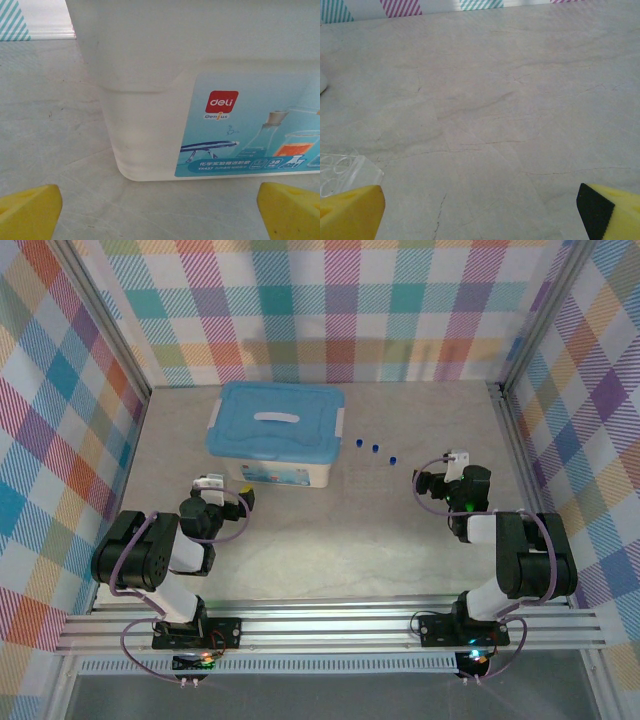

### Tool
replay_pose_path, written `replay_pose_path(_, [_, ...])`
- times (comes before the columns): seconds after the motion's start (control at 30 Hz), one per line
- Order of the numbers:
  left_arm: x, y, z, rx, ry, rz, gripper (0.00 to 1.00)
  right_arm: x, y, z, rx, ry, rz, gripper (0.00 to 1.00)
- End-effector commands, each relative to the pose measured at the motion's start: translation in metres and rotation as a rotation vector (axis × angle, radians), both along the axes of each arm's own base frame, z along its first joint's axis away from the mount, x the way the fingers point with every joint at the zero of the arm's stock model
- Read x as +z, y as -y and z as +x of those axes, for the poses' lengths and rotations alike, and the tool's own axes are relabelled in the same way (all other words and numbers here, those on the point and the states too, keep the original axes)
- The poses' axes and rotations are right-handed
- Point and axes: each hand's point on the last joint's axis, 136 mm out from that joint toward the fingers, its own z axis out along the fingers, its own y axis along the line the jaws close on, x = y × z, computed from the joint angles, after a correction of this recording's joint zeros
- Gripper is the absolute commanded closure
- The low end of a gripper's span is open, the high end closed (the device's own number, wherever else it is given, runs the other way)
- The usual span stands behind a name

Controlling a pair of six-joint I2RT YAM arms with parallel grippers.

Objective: Organize the chemistry lab equipment

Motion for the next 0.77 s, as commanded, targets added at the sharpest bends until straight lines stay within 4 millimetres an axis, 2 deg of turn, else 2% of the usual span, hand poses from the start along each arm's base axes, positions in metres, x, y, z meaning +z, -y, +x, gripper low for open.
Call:
replay_pose_path(0.0, [0.0103, 0.0045, -0.0012, -0.032, 0.052, 0.012, 0.0, 0.0025, -0.0019, 0.0013, -0.001, 0.022, 0.012, 0.01])
replay_pose_path(0.73, [0.0089, 0.0106, -0.0028, -0.042, 0.054, 0.045, 0.0, 0.0027, -0.0021, 0.0014, -0.002, 0.023, 0.01, 0.01])
